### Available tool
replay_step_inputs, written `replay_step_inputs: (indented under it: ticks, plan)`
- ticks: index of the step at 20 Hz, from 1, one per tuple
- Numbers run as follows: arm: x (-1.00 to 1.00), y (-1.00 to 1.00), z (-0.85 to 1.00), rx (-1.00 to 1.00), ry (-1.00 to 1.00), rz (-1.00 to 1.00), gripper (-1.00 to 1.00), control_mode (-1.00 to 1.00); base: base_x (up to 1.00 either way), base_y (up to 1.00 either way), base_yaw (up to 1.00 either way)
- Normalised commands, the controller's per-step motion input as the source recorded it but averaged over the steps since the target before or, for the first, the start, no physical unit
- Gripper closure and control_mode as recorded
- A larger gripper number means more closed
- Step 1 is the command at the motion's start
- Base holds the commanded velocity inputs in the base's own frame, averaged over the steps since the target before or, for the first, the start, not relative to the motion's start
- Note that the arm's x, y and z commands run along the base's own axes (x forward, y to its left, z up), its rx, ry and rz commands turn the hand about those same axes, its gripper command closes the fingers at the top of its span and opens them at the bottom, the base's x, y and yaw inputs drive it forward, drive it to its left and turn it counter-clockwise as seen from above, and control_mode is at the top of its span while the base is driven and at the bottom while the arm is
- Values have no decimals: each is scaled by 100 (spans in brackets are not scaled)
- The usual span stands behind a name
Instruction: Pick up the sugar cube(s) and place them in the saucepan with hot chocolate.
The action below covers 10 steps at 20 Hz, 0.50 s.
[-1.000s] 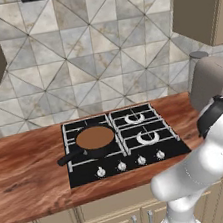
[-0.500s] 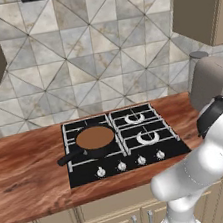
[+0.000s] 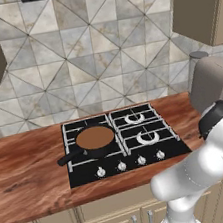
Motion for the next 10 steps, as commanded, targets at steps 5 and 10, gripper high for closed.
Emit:
replay_step_inputs:
  ticks: [5,10]
  plan:
    - [0,0,-1,-6,0,2,-100,-100,0,0,0]
    - [0,0,-1,-8,0,2,-100,-100,0,0,0]
